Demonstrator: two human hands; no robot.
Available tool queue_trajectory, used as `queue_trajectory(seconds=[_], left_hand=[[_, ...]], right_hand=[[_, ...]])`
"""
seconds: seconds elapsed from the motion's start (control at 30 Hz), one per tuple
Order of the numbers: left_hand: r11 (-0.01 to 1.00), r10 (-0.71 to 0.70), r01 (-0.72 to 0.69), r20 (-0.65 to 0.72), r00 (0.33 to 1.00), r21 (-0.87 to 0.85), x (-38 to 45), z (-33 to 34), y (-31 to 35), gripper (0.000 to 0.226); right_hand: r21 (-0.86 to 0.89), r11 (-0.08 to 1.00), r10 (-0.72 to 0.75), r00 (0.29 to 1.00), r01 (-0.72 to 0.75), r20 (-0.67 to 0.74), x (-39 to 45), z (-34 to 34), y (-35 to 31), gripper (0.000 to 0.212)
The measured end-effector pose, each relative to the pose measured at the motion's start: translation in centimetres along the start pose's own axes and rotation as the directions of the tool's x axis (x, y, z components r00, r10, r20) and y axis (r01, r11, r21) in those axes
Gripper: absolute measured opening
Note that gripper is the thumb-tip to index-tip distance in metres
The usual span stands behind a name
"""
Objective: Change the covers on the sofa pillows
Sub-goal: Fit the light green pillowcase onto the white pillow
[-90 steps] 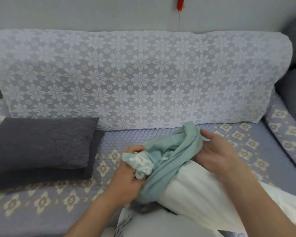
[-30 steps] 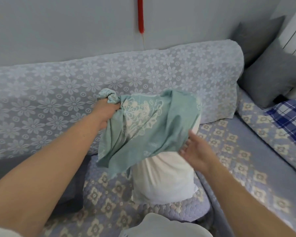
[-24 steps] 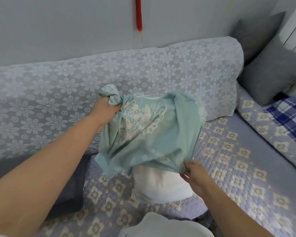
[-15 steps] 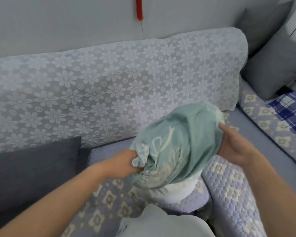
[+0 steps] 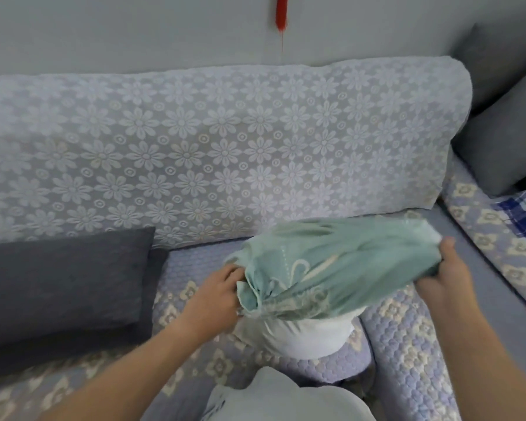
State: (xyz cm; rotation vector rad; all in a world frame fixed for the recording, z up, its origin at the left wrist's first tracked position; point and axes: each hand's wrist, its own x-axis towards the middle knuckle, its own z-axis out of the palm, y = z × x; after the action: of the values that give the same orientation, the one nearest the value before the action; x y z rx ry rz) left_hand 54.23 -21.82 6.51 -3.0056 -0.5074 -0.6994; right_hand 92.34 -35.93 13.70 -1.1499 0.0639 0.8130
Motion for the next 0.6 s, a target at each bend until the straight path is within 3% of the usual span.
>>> queue_trajectory(seconds=[0.07,0.13,0.2,0.23,0.27,0.3,0.4,0.43,0.47,0.53,0.6], left_hand=[[0.999,-0.044,0.043,-0.052,0.998,-0.027,-0.4,-0.1,0.2,0.017],[0.944,-0.277,0.272,0.001,0.961,-0.184,-1.3,0.3,0.9,0.026],[0.73,-0.606,0.621,0.149,0.781,-0.286,-3.0,1.5,0.7,0.03],[0.617,-0.7,0.733,0.226,0.678,-0.286,-3.8,2.1,0.5,0.031],[0.577,-0.732,0.78,0.269,0.626,-0.243,-4.7,2.4,-0.1,0.031],[0.587,-0.732,0.788,0.294,0.614,-0.185,-5.3,2.6,-0.5,0.033],[0.703,-0.65,0.71,0.363,0.668,-0.048,-6.7,3.2,-1.5,0.037],[0.721,-0.641,0.693,0.38,0.667,-0.001,-6.7,3.1,-1.6,0.037],[0.711,-0.657,0.703,0.382,0.649,0.027,-6.5,3.1,-1.7,0.036],[0.663,-0.709,0.746,0.369,0.601,0.059,-6.0,3.2,-1.8,0.036],[0.632,-0.731,0.773,0.379,0.567,0.062,-5.6,2.9,-2.0,0.036]], right_hand=[[-0.056,0.995,0.066,0.981,-0.078,-0.18,0.4,-3.4,2.6,0.091],[-0.048,0.989,0.126,0.961,-0.142,-0.245,-0.8,-4.5,4.2,0.059],[-0.068,0.971,0.213,0.959,-0.229,-0.185,-2.0,-4.2,4.7,0.028],[-0.08,0.96,0.256,0.958,-0.267,-0.127,-2.4,-4.2,4.6,0.025],[-0.088,0.959,0.266,0.962,-0.271,-0.064,-3.0,-3.7,4.2,0.026],[-0.048,0.965,0.26,0.965,-0.259,0.028,-3.2,-3.5,3.6,0.025],[0.021,0.971,0.227,0.948,-0.238,0.224,-3.3,-2.0,2.5,0.079],[0.011,0.97,0.231,0.932,-0.243,0.279,-3.3,-1.5,2.5,0.086],[-0.017,0.965,0.252,0.909,-0.261,0.334,-3.5,-0.7,2.5,0.08],[-0.081,0.957,0.289,0.877,-0.28,0.384,-4.0,1.1,2.6,0.034],[-0.141,0.949,0.315,0.863,-0.282,0.395,-4.2,2.4,2.6,0.017]])
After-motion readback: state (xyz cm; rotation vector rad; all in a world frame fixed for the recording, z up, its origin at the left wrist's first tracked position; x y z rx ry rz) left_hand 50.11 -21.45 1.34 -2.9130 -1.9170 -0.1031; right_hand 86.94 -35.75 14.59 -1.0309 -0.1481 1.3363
